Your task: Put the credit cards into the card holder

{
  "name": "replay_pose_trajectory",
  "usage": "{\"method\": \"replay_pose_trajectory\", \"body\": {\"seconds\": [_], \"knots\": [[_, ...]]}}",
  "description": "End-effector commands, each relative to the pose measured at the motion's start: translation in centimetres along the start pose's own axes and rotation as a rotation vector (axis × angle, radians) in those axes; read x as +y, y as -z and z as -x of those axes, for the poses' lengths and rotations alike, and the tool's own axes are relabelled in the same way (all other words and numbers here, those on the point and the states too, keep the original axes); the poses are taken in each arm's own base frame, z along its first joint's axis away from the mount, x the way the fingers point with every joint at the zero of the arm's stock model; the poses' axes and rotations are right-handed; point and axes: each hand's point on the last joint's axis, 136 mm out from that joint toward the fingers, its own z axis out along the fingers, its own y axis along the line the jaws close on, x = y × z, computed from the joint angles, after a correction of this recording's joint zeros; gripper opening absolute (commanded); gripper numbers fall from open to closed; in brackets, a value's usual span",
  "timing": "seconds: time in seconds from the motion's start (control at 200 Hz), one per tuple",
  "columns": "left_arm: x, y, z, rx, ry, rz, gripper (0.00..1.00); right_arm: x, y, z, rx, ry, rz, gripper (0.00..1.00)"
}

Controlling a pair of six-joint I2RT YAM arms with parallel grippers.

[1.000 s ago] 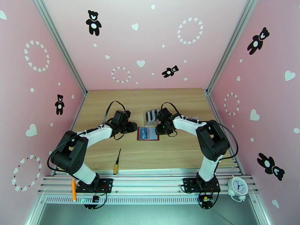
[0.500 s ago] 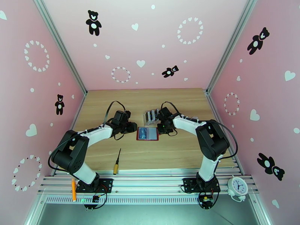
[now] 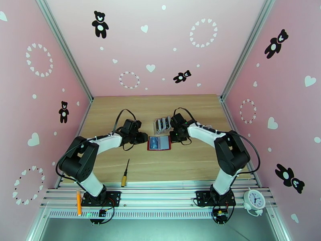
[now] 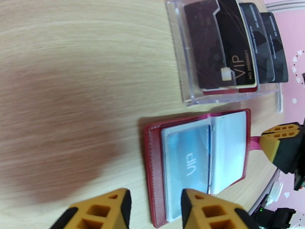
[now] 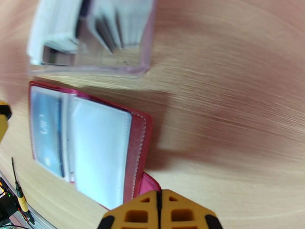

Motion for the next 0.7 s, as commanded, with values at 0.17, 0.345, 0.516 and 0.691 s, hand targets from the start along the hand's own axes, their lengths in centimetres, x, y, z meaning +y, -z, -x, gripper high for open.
{"method": "replay_pose_trajectory", "body": {"seconds": [0.17,0.345,0.516,0.691], "knots": [[-1.1,-1.5,-0.4,0.071,0.030,-0.090,0.41,0.1,3.2,0.5,-0.043,0.016,-0.007,0.00],[-1.2,-1.9,-0.7,0.090,0.035,-0.099,0.41,0.6,4.7,0.8,-0.068,0.016,0.014,0.00],[-1.3,-2.3,-0.9,0.104,0.031,-0.098,0.41,1.4,5.9,1.2,-0.088,0.014,0.049,0.00],[-1.4,-2.5,-1.2,0.116,0.024,-0.095,0.41,2.5,6.7,1.6,-0.105,0.027,0.075,0.00]]}}
